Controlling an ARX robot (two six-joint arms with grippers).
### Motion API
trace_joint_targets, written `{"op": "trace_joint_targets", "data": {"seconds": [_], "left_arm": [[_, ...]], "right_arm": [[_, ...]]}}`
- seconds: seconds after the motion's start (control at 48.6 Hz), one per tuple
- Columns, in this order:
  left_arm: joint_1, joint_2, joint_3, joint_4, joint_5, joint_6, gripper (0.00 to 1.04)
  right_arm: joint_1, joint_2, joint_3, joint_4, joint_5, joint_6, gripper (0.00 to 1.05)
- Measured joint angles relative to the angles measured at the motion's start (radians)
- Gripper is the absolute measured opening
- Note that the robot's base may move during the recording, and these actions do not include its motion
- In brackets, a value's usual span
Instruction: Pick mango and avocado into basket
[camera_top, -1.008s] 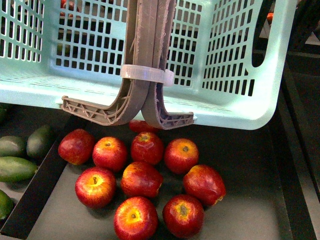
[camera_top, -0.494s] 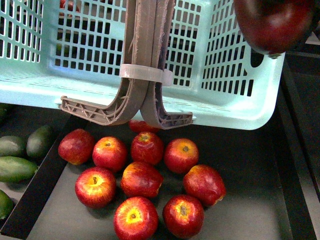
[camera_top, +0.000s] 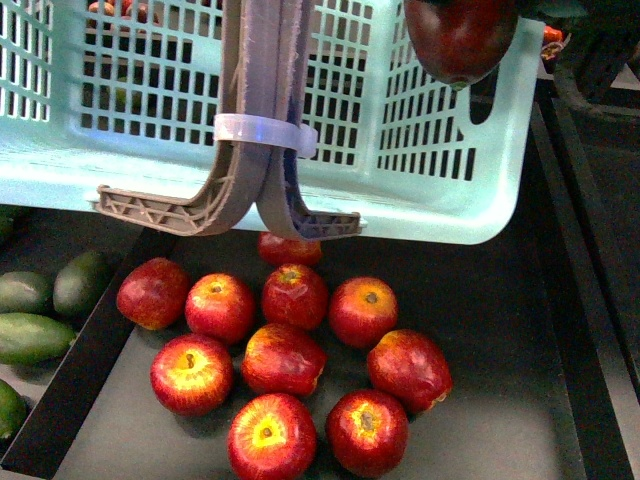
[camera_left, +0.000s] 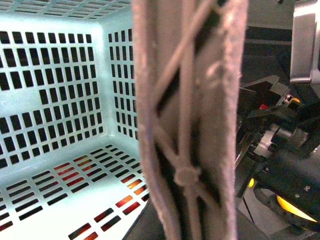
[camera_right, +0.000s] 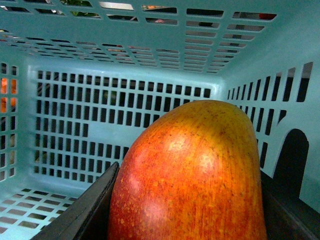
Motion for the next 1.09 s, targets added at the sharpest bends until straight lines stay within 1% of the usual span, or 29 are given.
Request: {"op": "trace_joint_targets", "data": {"seconds": [0.165,0.185,0.329,0.37,0.453,0.576,0.638,0.782,0.843,0.946,1.008,1.09], "left_arm": [[-0.003,0.0,0.0,-0.001,0.013,-0.001,0.06],[-0.003,0.0,0.0,-0.001,0.018,-0.001,0.06],[-0.003,-0.001,0.002,-0.001,0.025,-0.001,0.06],[-0.004,-0.001,0.002,-0.001,0.027,0.004,0.06],[-0.007,-0.001,0.002,-0.001,0.04,-0.008,0.06],[-0.019,-0.005,0.003,-0.001,0.052,-0.008,0.06],[-0.019,-0.006,0.003,-0.001,0.036,-0.007,0.06],[-0.011,-0.004,0.003,-0.002,0.037,-0.013,0.06],[-0.011,-0.005,0.003,-0.002,0.036,-0.012,0.06],[-0.012,-0.005,0.003,-0.002,0.028,-0.011,0.06],[-0.009,-0.005,0.003,-0.003,0.027,-0.012,0.06],[-0.007,-0.005,0.003,-0.003,0.028,-0.011,0.06]], "right_arm": [[0.017,0.04,0.016,0.016,0.04,0.001,0.65],[0.018,0.041,0.016,0.02,0.043,-0.002,0.67],[0.005,0.035,0.004,0.058,0.09,-0.009,0.96],[-0.001,0.029,-0.005,0.064,0.092,-0.014,0.99],[-0.015,0.0,-0.038,0.08,0.093,-0.026,0.96],[-0.056,-0.072,-0.107,0.103,0.104,-0.053,0.97],[-0.094,-0.14,-0.154,0.111,0.102,-0.047,0.97],[-0.225,-0.38,-0.276,0.126,0.129,-0.047,0.97],[-0.277,-0.5,-0.352,0.1,0.137,-0.045,0.97],[-0.333,-0.69,-0.465,0.027,0.173,-0.029,0.97],[-0.343,-0.79,-0.523,-0.021,0.199,-0.025,0.97],[-0.342,-0.97,-0.615,-0.125,0.241,-0.019,0.97]]}}
